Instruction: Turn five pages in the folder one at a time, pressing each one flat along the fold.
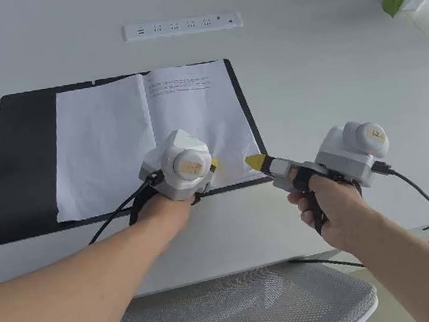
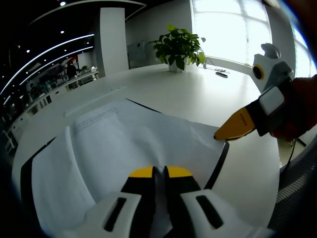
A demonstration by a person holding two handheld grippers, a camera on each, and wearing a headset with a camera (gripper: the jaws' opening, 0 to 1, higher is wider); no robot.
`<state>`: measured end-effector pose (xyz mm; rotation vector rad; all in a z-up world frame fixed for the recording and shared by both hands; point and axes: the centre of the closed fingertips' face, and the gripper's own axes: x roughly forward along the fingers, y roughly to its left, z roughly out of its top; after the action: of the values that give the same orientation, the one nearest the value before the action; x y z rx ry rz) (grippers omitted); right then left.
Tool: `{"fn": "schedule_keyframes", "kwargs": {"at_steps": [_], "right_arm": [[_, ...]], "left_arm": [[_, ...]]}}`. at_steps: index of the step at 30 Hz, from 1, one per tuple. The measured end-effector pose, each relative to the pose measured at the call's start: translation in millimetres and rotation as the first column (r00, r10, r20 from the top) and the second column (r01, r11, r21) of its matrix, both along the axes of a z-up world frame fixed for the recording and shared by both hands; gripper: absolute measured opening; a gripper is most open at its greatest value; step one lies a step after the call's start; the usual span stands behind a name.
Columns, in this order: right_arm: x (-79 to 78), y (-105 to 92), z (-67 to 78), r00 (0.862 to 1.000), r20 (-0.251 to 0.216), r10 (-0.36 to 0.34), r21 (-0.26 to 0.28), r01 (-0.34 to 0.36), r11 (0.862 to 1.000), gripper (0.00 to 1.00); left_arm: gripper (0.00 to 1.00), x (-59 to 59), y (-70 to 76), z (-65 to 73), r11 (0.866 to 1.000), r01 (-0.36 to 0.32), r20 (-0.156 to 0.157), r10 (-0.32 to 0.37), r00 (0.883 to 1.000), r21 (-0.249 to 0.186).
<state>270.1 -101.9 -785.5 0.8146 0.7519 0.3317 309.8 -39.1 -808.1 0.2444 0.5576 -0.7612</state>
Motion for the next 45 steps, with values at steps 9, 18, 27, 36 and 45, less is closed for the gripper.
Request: {"fn": "schedule_keyframes", "kwargs": {"at_steps": [9,18,27,36,45], "right_arm": [[1.0,-2.4,3.3,0.999,0.013,-0.032,-0.017,0.033,0.999,0.00],[2.7,8.1,21.1,0.998,0.067,-0.009,-0.025,0.010,1.000,0.00],[6.4,19.6,50.4,0.987,0.157,0.042,-0.054,-0.034,0.998,0.00],[5.0,47.0,85.6,0.957,0.262,0.126,-0.068,-0.111,0.991,0.00],[5.3,87.4,122.0,0.912,0.347,0.217,-0.078,-0.203,0.976,0.00]], "left_arm": [[0.06,-0.6,-0.2,1.6,1.000,-0.007,-0.011,0.006,1.000,-0.017],[0.20,-6.6,10.8,7.0,0.998,-0.025,-0.050,0.022,0.998,-0.053],[0.28,-9.6,44.1,23.8,0.993,-0.074,-0.066,0.068,0.995,-0.094],[0.31,-18.0,85.1,50.1,0.979,-0.131,-0.073,0.120,0.990,-0.157],[0.32,-32.5,145.0,77.6,0.966,-0.194,-0.059,0.186,0.981,-0.173]]}}
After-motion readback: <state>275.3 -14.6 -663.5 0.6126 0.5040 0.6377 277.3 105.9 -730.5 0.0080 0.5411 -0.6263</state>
